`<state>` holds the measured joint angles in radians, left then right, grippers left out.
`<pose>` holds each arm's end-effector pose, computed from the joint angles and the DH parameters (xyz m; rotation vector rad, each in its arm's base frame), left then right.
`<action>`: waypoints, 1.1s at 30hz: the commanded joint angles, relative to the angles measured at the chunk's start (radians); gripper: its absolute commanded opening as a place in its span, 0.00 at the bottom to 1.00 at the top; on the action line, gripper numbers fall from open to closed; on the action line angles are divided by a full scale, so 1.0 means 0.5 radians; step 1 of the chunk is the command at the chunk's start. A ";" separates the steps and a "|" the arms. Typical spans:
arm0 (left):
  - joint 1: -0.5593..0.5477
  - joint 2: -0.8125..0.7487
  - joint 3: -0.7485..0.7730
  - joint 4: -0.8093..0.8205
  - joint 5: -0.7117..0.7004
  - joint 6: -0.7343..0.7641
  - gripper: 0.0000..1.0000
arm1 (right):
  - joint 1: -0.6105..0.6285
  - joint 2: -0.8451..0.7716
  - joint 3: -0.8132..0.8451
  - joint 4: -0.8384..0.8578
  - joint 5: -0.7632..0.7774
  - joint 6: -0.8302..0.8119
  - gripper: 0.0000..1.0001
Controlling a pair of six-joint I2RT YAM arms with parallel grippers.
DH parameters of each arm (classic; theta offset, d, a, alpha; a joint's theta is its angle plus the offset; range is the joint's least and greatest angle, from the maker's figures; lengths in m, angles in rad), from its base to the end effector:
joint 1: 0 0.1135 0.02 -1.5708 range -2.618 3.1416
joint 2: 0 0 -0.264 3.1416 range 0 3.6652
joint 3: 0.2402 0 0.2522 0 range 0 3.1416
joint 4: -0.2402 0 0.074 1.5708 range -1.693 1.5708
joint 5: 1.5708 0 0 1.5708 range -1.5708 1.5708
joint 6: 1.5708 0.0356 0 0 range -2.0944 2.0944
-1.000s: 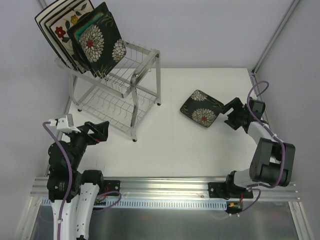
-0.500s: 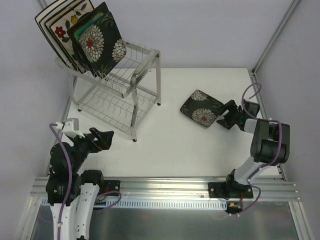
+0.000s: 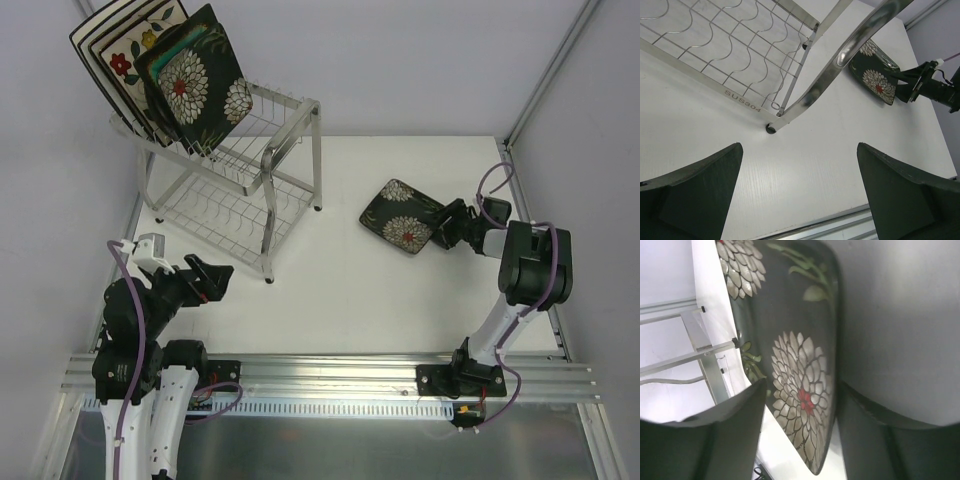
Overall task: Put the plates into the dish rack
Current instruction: Grab a plate with the right arm
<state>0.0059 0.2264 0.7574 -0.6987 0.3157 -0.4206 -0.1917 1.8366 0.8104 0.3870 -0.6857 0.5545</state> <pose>0.0500 -0.0108 0.3305 -0.1403 1.7596 -0.5768 0.3470 -0.0444 0.1292 0.4279 2.1599 0.9574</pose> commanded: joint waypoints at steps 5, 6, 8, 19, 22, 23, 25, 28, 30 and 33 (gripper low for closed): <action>-0.006 0.023 0.068 -0.063 0.090 -0.036 0.99 | 0.024 0.094 0.100 0.014 0.034 0.017 0.30; -0.009 0.023 0.077 -0.081 0.090 -0.036 0.99 | 0.027 0.097 0.106 0.017 0.034 0.017 0.27; -0.006 0.020 0.080 -0.097 0.096 -0.024 0.99 | 0.031 0.103 0.112 0.018 0.031 0.020 0.20; -0.003 0.038 0.145 -0.238 0.179 -0.003 0.99 | 0.077 -0.120 0.070 -0.004 -0.003 0.042 0.01; -0.006 0.038 0.157 -0.247 0.234 -0.006 0.99 | 0.098 -0.252 0.079 -0.102 -0.012 0.020 0.01; -0.006 0.035 0.163 -0.250 0.246 -0.012 0.99 | 0.107 -0.295 0.082 -0.132 -0.012 0.011 0.01; -0.006 0.029 0.157 -0.250 0.274 -0.033 0.99 | 0.132 -0.414 0.109 -0.291 -0.012 -0.041 0.01; -0.067 0.026 0.139 -0.253 0.329 -0.094 0.99 | 0.175 -0.577 0.140 -0.494 -0.009 -0.093 0.01; -0.091 0.035 0.127 -0.253 0.353 -0.125 0.99 | 0.187 -0.663 0.143 -0.565 -0.024 -0.115 0.01; -0.128 0.056 0.133 -0.253 0.387 -0.144 0.99 | 0.205 -0.838 0.137 -0.703 -0.055 -0.133 0.00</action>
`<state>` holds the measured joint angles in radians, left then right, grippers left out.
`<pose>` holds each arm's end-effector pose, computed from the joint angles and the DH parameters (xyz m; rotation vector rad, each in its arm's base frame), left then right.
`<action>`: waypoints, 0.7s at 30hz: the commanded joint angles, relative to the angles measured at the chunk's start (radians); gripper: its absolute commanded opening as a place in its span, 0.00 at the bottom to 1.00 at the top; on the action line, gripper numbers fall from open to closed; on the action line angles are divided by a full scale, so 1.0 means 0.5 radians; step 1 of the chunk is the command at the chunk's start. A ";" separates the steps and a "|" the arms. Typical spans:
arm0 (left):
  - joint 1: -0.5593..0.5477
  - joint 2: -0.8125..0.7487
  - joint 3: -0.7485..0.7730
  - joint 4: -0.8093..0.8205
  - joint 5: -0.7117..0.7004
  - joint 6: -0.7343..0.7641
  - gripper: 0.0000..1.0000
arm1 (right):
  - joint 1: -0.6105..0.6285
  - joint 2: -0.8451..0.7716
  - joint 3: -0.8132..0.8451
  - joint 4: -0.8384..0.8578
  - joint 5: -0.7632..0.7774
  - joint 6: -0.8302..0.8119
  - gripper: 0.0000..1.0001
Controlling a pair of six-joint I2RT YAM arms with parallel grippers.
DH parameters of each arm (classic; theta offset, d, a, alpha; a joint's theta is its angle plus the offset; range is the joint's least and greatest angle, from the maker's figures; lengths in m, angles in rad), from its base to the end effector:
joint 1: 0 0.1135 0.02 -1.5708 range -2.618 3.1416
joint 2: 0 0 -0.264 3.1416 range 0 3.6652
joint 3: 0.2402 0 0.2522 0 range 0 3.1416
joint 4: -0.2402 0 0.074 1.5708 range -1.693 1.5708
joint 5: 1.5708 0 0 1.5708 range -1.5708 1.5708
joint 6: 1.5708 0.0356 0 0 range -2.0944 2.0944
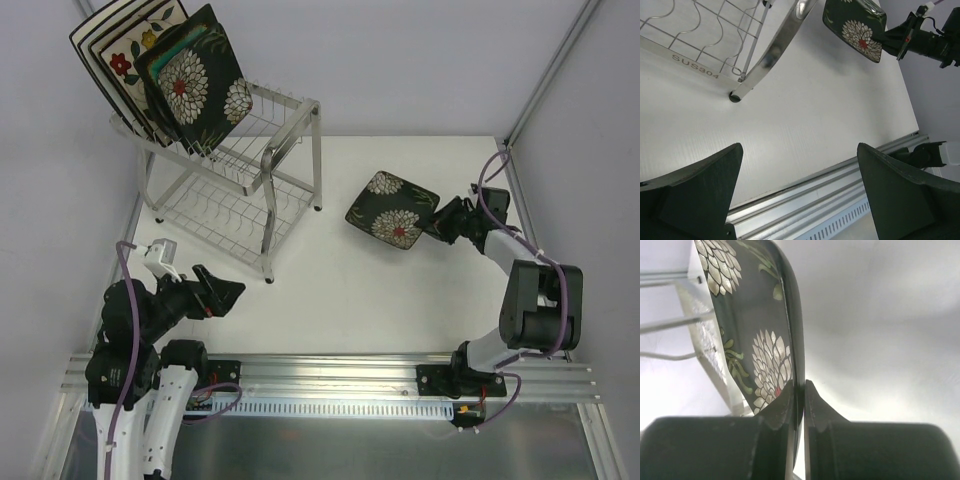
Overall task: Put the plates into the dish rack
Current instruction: Grab a plate with the right arm
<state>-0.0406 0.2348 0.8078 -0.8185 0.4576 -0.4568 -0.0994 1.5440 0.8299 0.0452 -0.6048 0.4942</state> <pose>0.0386 -0.0173 0.3324 -0.0526 1.8569 -0.7636 0.3188 -0.0115 0.1983 0.3286 2.2208 0.8899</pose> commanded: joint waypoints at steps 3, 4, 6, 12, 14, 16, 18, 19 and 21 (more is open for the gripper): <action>-0.087 0.083 0.053 -0.014 0.122 -0.071 0.99 | 0.054 -0.431 0.089 -0.194 -0.247 -0.068 0.01; -0.112 0.116 0.056 -0.011 0.128 -0.071 0.99 | 0.064 -0.480 0.092 -0.280 -0.254 -0.089 0.01; -0.133 0.180 0.087 -0.011 0.158 -0.074 0.99 | 0.094 -0.602 0.095 -0.366 -0.281 -0.147 0.01; -0.235 0.371 0.179 0.017 0.217 -0.099 0.99 | 0.195 -0.891 0.080 -0.602 -0.379 -0.237 0.01; -0.271 0.405 0.188 0.041 0.220 -0.099 0.99 | 0.196 -0.959 0.058 -0.603 -0.419 -0.218 0.01; -0.290 0.454 0.195 0.063 0.257 -0.117 0.99 | 0.272 -1.041 0.031 -0.609 -0.490 -0.218 0.01; -0.308 0.481 0.188 0.112 0.290 -0.151 0.99 | 0.324 -1.094 0.006 -0.618 -0.545 -0.224 0.01; -0.314 0.500 0.185 0.139 0.327 -0.197 0.99 | 0.343 -1.112 0.003 -0.636 -0.566 -0.231 0.00; -0.324 0.530 0.179 0.198 0.349 -0.237 0.98 | 0.401 -1.164 0.003 -0.673 -0.613 -0.267 0.01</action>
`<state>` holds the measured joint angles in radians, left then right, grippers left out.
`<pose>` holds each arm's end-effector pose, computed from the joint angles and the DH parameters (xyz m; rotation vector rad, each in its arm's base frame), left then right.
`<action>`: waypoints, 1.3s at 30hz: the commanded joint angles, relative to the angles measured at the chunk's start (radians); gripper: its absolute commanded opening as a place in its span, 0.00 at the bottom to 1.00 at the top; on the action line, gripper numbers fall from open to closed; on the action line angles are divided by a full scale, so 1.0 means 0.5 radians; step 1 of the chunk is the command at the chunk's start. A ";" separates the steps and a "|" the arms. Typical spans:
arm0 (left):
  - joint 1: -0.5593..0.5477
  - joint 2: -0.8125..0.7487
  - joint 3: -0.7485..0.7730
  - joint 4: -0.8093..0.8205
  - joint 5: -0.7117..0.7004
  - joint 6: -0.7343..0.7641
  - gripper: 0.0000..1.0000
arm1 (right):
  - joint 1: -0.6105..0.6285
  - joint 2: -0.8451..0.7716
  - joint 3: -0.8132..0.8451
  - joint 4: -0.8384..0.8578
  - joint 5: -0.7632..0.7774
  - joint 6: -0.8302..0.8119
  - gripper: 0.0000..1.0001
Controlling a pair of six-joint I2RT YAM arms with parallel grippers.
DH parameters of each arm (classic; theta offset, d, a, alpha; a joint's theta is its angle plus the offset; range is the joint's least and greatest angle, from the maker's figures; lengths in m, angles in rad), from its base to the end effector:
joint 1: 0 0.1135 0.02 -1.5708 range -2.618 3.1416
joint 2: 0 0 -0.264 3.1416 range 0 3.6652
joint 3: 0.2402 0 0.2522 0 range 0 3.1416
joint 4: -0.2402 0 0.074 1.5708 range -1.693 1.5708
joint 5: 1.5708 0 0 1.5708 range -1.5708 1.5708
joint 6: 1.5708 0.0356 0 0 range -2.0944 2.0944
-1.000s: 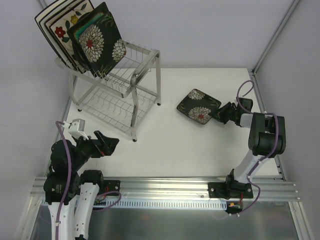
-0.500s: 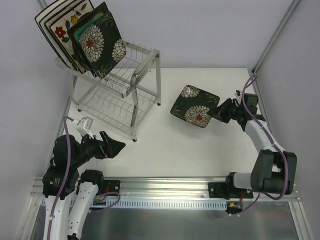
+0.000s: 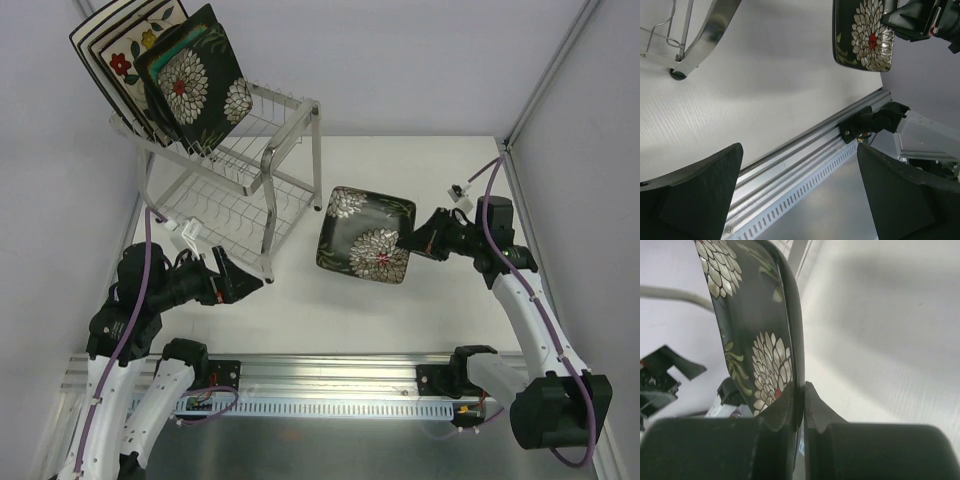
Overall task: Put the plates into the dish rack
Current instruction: Grab a plate with the right arm, then pass the plate from the right arm to the left
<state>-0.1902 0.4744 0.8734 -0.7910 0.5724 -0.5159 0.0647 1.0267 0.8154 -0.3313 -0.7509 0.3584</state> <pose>0.0785 -0.0347 0.3448 0.0641 2.0369 -1.0144 0.2191 0.0385 0.2950 -0.1528 2.1134 1.0423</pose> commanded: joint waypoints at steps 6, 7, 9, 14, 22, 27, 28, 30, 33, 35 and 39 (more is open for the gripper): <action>-0.049 0.085 0.042 0.244 0.125 -0.220 0.98 | 0.272 -0.200 0.057 0.058 -0.370 -0.014 0.01; -0.055 0.085 0.036 0.296 0.128 -0.259 0.97 | 0.300 -0.203 0.072 0.061 -0.370 -0.014 0.01; -0.064 0.088 0.002 0.355 0.125 -0.309 0.97 | 0.395 -0.207 0.081 0.098 -0.354 -0.008 0.01; -0.107 0.085 -0.059 0.517 0.079 -0.462 0.96 | 0.585 -0.173 0.145 0.202 -0.305 0.056 0.01; -0.218 0.085 -0.102 0.600 -0.037 -0.588 0.96 | 0.846 -0.084 0.247 0.417 -0.155 0.093 0.01; -0.307 0.073 -0.127 0.643 -0.089 -0.661 0.93 | 0.972 -0.020 0.284 0.577 -0.112 0.130 0.01; -0.319 0.073 -0.136 0.655 -0.108 -0.671 0.93 | 0.990 -0.010 0.305 0.586 -0.094 0.130 0.01; -0.347 0.067 -0.148 0.655 -0.132 -0.686 0.92 | 1.042 0.014 0.329 0.623 -0.087 0.121 0.01; -0.368 0.061 -0.170 0.683 -0.175 -0.708 0.88 | 1.101 0.036 0.348 0.632 -0.048 0.105 0.01; -0.384 0.073 -0.170 0.692 -0.191 -0.711 0.85 | 1.128 0.048 0.351 0.650 -0.020 0.102 0.01; -0.426 0.085 -0.170 0.702 -0.249 -0.711 0.77 | 1.168 0.066 0.360 0.653 0.020 0.096 0.01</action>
<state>-0.3862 0.5148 0.7883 -0.4881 0.4843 -0.8543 0.6353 1.0748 0.9108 -0.1669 -0.7074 0.3729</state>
